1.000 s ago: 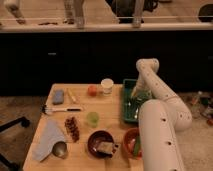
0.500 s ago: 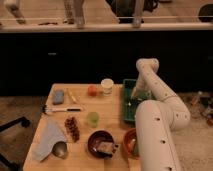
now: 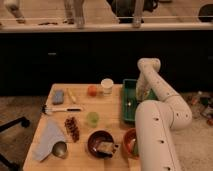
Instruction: Place fork in table surface
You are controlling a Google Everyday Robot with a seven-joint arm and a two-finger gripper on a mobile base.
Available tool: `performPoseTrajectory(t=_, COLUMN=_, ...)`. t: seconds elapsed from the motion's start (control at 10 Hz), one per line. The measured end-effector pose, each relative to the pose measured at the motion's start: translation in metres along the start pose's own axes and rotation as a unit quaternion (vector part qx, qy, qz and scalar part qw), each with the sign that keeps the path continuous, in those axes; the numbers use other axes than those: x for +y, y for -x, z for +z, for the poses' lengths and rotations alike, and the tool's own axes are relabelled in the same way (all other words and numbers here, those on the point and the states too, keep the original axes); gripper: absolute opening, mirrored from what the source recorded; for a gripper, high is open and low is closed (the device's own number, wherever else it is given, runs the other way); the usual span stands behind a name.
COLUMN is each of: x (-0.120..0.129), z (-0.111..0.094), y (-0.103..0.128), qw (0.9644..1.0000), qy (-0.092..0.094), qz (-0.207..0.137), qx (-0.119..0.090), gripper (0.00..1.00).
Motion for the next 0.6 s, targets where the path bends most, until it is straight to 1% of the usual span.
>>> performPoseTrajectory(t=0.1, x=0.0, z=0.0, y=0.0, qw=1.0, qy=-0.002, qz=-0.001, qx=0.001, gripper=0.03)
performPoseTrajectory(t=0.2, x=-0.001, z=-0.001, y=0.0, qw=1.0, qy=-0.002, qz=-0.002, qx=0.001, gripper=0.0)
performPoseTrajectory(t=0.4, x=-0.001, z=-0.004, y=0.002, qw=1.0, qy=-0.006, qz=-0.005, qx=0.005, gripper=0.0)
performPoseTrajectory(t=0.5, x=-0.002, z=-0.006, y=0.003, qw=0.9999, qy=-0.004, qz=-0.008, qx=0.009, gripper=0.0)
performPoseTrajectory(t=0.6, x=-0.003, z=-0.014, y=0.004, qw=0.9997, qy=-0.004, qz=-0.01, qx=0.021, gripper=0.0)
